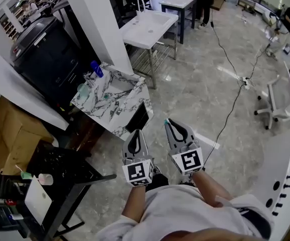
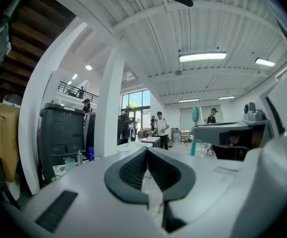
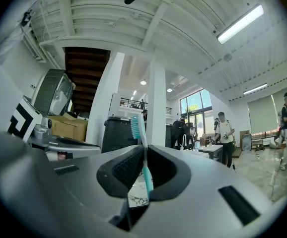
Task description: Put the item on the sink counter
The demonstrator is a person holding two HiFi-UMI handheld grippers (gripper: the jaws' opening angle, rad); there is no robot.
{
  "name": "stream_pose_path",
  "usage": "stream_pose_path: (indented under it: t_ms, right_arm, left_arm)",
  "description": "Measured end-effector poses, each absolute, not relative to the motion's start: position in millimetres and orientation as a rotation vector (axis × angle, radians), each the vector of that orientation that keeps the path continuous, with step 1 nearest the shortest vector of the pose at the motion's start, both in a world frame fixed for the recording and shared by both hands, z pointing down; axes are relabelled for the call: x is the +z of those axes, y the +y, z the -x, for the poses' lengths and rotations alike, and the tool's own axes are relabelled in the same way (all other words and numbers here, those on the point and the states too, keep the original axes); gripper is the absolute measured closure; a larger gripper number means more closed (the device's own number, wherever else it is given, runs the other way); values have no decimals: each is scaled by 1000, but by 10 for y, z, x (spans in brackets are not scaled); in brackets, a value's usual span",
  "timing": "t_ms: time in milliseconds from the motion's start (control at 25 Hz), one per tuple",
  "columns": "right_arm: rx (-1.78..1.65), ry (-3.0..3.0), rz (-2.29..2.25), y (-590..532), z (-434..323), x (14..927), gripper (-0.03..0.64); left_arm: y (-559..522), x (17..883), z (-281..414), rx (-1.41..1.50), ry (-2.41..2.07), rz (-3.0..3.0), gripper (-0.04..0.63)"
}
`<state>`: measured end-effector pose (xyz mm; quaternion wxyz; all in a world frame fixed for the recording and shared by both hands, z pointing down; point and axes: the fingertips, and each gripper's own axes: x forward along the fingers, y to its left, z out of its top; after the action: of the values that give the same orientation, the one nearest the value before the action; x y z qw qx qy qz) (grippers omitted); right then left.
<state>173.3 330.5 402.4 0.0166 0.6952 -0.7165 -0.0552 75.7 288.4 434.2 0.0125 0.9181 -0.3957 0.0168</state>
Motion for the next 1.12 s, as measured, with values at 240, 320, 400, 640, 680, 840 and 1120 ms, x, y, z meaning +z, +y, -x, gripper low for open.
stream_pose_path:
  t_ms: [240,320,400,640,680,840,1120]
  right_arm:
    - [-153,-2184,-2184,2759,-1568,3997,594]
    - [-153,-2187,-2182,2622,-1498,3993,594]
    - [-157,-2175,-2183,2510,-1453,3972,594]
    - [-153,-2176,-2155,2279,-1353,4006,594]
    - [-146,-2172,-2153,2249,-1362,4016,594]
    - [-137,-2170,-2159,2113,-1447,4023,594]
    - [-133,-2185,-2167,1649,-1705,4097,594]
  left_arm:
    - [2303,4322,-593,58,-1196,-2869,584]
    - [2158,4308,-541,59,-1176,-2873,584]
    - [2047,4294,-509,50,-1143,-2882,584]
    - [1806,4382,-458,52,-1080,-2878,584]
    - [1778,4405,-462,55,-1078,-2875,584]
    - [1648,4483,-513,77,-1078,-2861,584]
    - [1208,4535,-650,106,-1127,-2848,584]
